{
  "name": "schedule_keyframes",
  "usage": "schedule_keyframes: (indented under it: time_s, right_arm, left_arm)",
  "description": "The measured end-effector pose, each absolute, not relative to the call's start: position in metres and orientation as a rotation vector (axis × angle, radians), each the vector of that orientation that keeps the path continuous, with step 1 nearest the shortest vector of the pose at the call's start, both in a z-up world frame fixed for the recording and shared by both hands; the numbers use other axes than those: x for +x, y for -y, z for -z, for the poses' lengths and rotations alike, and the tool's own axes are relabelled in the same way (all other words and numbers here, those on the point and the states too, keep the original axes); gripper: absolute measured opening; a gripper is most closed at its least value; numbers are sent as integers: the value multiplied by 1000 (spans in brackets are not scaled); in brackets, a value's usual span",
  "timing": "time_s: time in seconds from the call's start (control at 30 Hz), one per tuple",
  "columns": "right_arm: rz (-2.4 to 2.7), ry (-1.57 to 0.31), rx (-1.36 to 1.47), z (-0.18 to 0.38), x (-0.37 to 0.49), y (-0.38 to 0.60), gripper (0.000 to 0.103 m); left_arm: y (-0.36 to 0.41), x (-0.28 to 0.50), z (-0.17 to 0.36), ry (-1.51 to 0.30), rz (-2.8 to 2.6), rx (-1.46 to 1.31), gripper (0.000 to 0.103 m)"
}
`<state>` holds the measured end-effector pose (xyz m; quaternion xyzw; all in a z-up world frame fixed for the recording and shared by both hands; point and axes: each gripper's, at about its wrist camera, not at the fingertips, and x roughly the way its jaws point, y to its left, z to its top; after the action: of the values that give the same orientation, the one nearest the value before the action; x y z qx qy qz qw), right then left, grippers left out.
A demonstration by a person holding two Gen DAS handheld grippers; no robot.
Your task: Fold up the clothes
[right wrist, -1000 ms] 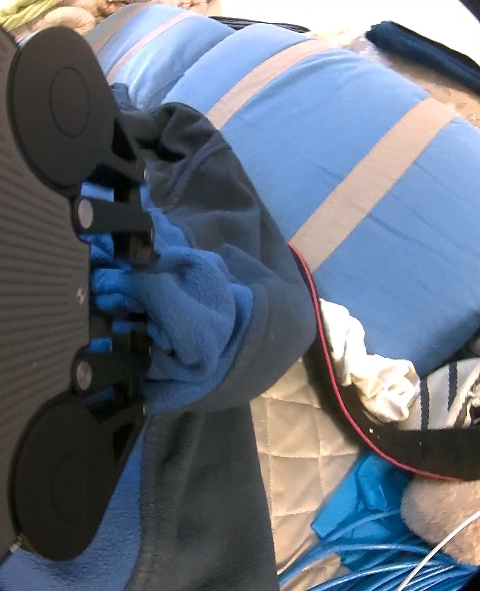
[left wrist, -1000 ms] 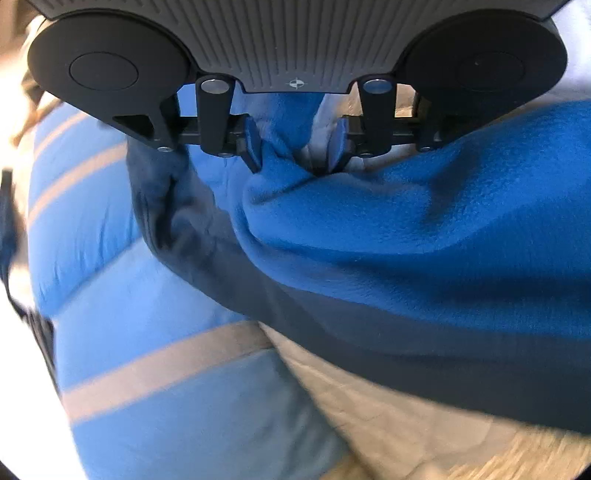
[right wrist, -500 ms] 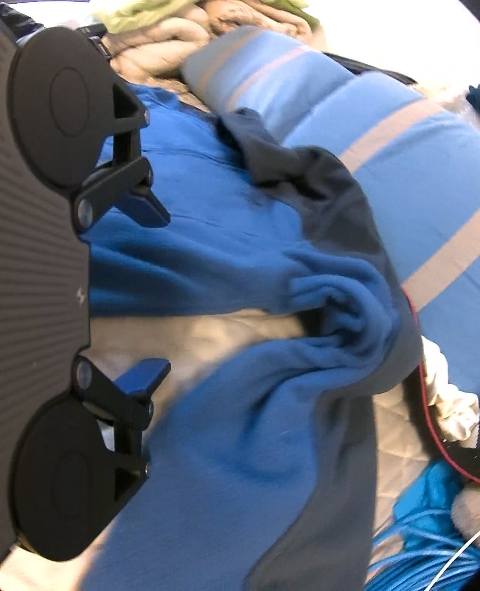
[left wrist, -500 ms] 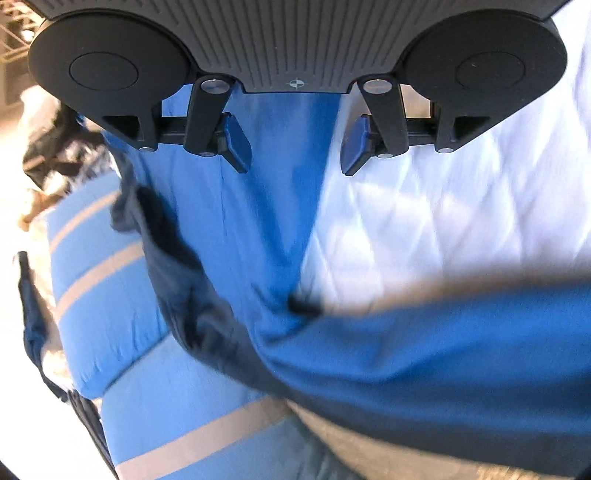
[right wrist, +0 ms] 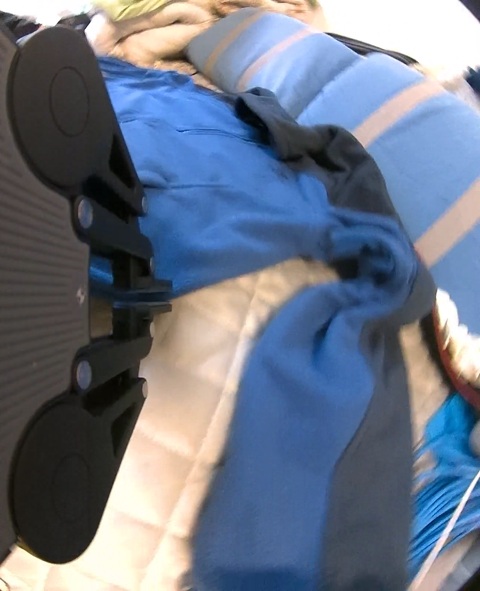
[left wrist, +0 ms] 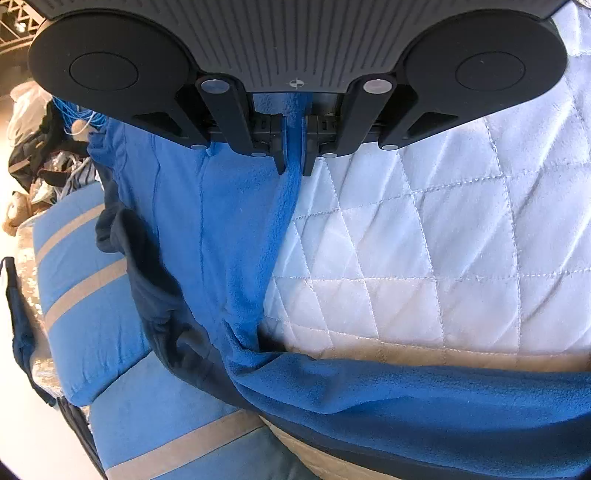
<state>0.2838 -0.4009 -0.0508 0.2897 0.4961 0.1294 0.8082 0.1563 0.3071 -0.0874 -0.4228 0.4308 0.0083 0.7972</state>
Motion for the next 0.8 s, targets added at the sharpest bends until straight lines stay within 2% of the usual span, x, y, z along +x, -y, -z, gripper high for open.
schedule_keyframes:
  time_s: [0.13, 0.17, 0.2, 0.27, 0.3, 0.37, 0.47, 0.67, 0.73, 0.77, 0.8]
  right_arm:
    - [-298, -1051, 715, 54, 271, 421, 6]
    - [-299, -1039, 705, 50, 265, 423, 13]
    - [-298, -1036, 694, 47, 261, 424, 34]
    - [-316, -1040, 702, 43, 253, 428, 66]
    - [-327, -1042, 708, 41, 249, 430, 73]
    - [-359, -1053, 704, 35, 240, 430, 73]
    - [-433, -1073, 658, 24, 227, 423, 75]
    - [-530, -1154, 473, 8, 208, 388, 75]
    - [-545, -1170, 404, 3, 200, 378, 72]
    - [-544, -1181, 377, 1, 195, 375, 66]
    - [-542, -1193, 349, 0, 191, 371, 45]
  left_arm:
    - [-309, 157, 86, -933, -14, -925, 11]
    - [-309, 155, 86, -938, -10, -942, 14]
    - [-310, 153, 86, -942, -4, -960, 16]
    - [-310, 144, 85, -943, 15, -991, 30]
    - [-309, 139, 83, -948, 28, -995, 33]
    - [-304, 129, 77, -963, 48, -974, 44]
    - [-292, 117, 71, -1001, 70, -933, 52]
    - [-264, 103, 64, -1093, 92, -820, 52]
    - [-257, 98, 60, -1113, 94, -791, 51]
    - [-253, 96, 59, -1124, 93, -773, 50]
    - [-248, 93, 57, -1134, 100, -744, 44]
